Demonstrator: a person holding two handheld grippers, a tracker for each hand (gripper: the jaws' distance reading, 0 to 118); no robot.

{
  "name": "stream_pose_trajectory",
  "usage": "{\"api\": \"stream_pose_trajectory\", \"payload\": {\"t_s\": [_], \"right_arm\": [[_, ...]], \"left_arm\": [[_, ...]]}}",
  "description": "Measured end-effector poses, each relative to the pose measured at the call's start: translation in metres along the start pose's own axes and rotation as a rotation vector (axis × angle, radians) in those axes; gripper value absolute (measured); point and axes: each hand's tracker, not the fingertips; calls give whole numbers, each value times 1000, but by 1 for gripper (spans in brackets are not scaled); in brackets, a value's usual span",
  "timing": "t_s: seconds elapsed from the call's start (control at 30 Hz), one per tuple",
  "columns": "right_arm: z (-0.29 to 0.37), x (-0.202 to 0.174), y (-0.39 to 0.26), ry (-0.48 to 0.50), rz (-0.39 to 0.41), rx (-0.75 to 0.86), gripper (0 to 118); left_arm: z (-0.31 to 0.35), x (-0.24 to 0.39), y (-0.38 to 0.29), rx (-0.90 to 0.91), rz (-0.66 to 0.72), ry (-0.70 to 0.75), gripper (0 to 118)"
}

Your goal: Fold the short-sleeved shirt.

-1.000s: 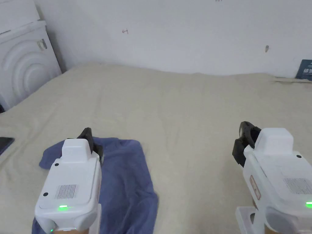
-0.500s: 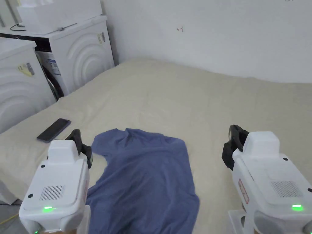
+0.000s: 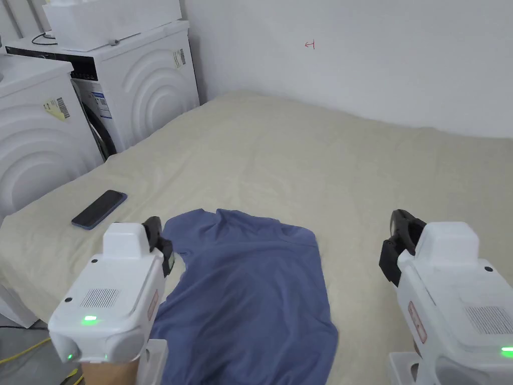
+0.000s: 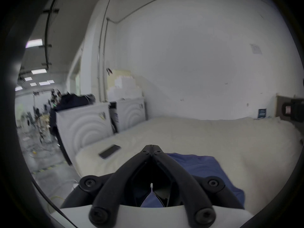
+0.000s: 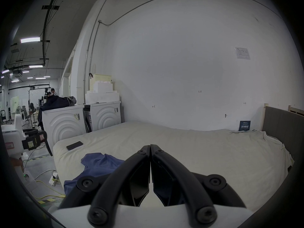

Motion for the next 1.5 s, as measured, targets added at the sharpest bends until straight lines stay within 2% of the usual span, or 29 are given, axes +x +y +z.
{"api": "stream_pose_trajectory", "payload": {"t_s": [0.17,0.3,0.33,0.4,0.43,0.47,0.5,0.53,0.57,0.8,0.87,1.03,1.17,1.2,1.27,1.5], "right_arm": [[2,14,1,-28,-8,-6,0],[0,22,0,-47,-1,-13,0],[0,24,-1,-51,0,-16,0],[1,27,-1,-61,4,-23,0],[2,29,-2,-65,6,-27,0],[2,31,-3,-69,9,-32,0],[2,33,-4,-73,12,-37,0],[2,38,-6,-78,12,-44,0],[3,41,-8,-80,6,-53,0],[12,57,-12,-110,19,-87,0],[15,63,-13,-120,18,-95,0],[22,74,-13,-147,8,-101,0],[26,80,-13,-159,-8,-97,0],[28,82,-13,-162,-13,-93,0],[32,83,-11,-165,-20,-85,0],[52,90,-3,-170,-23,-54,0]], "left_arm": [[-50,11,-1,-218,109,-111,0],[-97,26,-19,-407,120,-159,0],[-102,34,-19,-467,109,-169,4],[-123,45,-33,-527,84,-178,22],[-134,49,-40,-584,78,-191,36],[-146,51,-52,-631,75,-204,66],[-156,55,-60,-685,71,-207,86],[-166,60,-69,-735,62,-204,103],[-174,65,-78,-768,45,-202,111],[-194,89,-114,-867,-29,-155,110],[-191,97,-119,-948,-47,-136,107],[-175,105,-110,-928,-30,-145,74],[-173,108,-106,-895,-93,-166,6],[-168,106,-106,-879,-113,-168,2],[-161,97,-99,-856,-69,-188,0],[-143,54,-62,-730,240,-283,0]]}}
